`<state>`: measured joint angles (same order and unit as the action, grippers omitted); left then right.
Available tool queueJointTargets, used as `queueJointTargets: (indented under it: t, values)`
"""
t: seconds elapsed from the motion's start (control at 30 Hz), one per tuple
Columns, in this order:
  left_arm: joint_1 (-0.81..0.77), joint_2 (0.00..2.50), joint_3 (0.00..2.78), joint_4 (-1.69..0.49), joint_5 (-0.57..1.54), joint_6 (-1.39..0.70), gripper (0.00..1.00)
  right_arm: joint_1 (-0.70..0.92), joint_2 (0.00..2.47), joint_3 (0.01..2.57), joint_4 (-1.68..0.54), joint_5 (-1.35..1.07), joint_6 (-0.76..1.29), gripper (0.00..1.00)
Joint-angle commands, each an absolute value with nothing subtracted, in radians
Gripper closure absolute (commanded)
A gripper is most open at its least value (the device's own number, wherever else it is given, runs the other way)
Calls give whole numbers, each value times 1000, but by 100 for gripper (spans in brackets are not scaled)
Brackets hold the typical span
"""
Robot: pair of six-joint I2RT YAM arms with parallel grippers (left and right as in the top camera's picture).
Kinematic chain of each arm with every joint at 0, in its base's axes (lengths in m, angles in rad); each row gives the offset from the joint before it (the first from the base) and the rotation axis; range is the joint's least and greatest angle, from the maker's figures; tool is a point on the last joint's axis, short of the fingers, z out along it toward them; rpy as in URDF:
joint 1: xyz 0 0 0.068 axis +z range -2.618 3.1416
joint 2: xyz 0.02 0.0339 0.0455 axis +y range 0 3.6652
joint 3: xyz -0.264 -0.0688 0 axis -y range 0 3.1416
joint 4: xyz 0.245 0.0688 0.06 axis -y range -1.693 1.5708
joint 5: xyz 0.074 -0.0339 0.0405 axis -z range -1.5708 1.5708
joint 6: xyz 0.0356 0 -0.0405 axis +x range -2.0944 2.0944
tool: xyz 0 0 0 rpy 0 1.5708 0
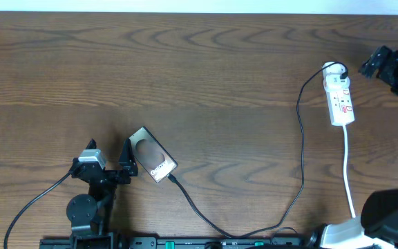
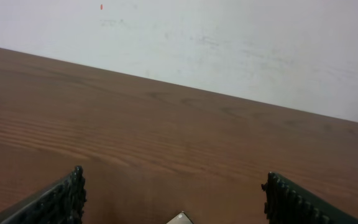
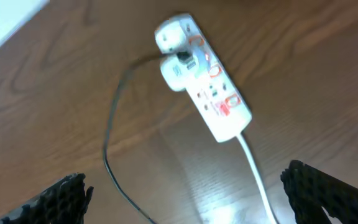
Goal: Plug charger to phone and switch on socket
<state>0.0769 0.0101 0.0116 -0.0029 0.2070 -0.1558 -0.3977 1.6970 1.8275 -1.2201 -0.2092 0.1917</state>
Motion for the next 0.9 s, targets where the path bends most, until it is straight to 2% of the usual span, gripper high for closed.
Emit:
queueJointTargets:
  t: [0.0, 0.17, 0.47, 0.73, 0.87]
  values:
    - [80, 4, 4, -52, 217, -142, 12, -367, 1582, 1776, -1136, -184, 176, 1]
    - [80, 4, 4, -52, 217, -142, 12, -306, 1412, 1535, -758, -185, 175, 1]
    - [80, 4, 4, -52, 217, -142, 12, -173, 1066, 938, -134, -185, 175, 1]
    - [80, 4, 4, -52, 217, -142, 12, -130, 815, 502, 282, -185, 175, 1]
    - [80, 4, 4, -52, 217, -142, 12, -130, 686, 330, 414, -185, 175, 1]
